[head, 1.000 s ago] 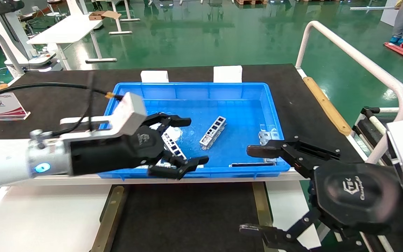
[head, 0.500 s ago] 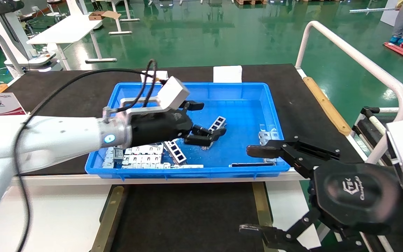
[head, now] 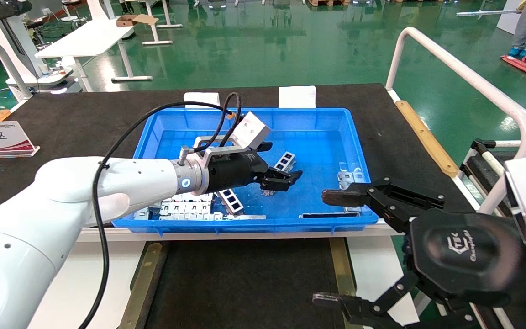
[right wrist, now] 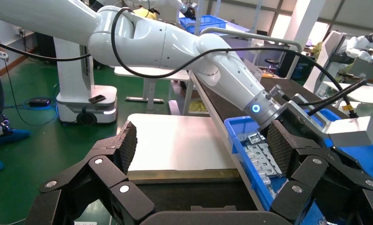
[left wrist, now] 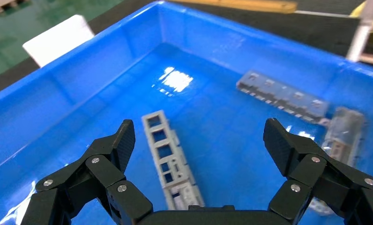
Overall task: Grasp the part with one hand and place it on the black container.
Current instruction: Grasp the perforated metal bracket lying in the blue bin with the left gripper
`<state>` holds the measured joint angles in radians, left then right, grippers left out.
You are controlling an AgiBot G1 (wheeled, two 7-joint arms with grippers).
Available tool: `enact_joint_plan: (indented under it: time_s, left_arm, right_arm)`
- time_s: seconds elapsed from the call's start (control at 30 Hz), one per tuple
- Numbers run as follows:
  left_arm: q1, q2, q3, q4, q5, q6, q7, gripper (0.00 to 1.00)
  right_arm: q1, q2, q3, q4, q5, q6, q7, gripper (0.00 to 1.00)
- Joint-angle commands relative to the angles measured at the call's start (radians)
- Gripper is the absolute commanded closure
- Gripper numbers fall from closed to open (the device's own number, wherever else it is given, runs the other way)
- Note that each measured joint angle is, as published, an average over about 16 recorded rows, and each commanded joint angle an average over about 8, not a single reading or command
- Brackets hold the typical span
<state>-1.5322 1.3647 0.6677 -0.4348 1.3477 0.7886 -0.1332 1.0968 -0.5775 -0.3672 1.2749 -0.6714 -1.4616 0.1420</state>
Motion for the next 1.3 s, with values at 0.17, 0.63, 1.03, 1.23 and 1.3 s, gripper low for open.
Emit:
enact_joint_plan:
  time_s: [0.17,0.63,1.03,1.23,1.3]
  left_arm:
    - [0.012,0.009,0.088,0.0,-0.05,-0.09,-0.041,0.0]
    - [0.033,0.008,0.325,-0.049,-0.161,-0.271,-0.189,0.82]
    - [0.031,0.002,0.448,-0.073,-0.244,-0.336,-0.237,1.0]
    - [0.028,-0.001,0.482,-0.076,-0.278,-0.352,-0.246,1.0]
    - [0.027,-0.002,0.491,-0.077,-0.288,-0.356,-0.247,1.0]
  right_arm:
    - [0.0,0.0,0.0,0.0,0.0,0.0,0.0,0.0]
    - [0.0,0.0,0.0,0.0,0.0,0.0,0.0,0.96]
    - [0.0,0.0,0.0,0.0,0.0,0.0,0.0,1.0]
    - [0.0,0.0,0.0,0.0,0.0,0.0,0.0,1.0]
    - [0.0,0.0,-0.001,0.0,0.0,0.0,0.0,1.0]
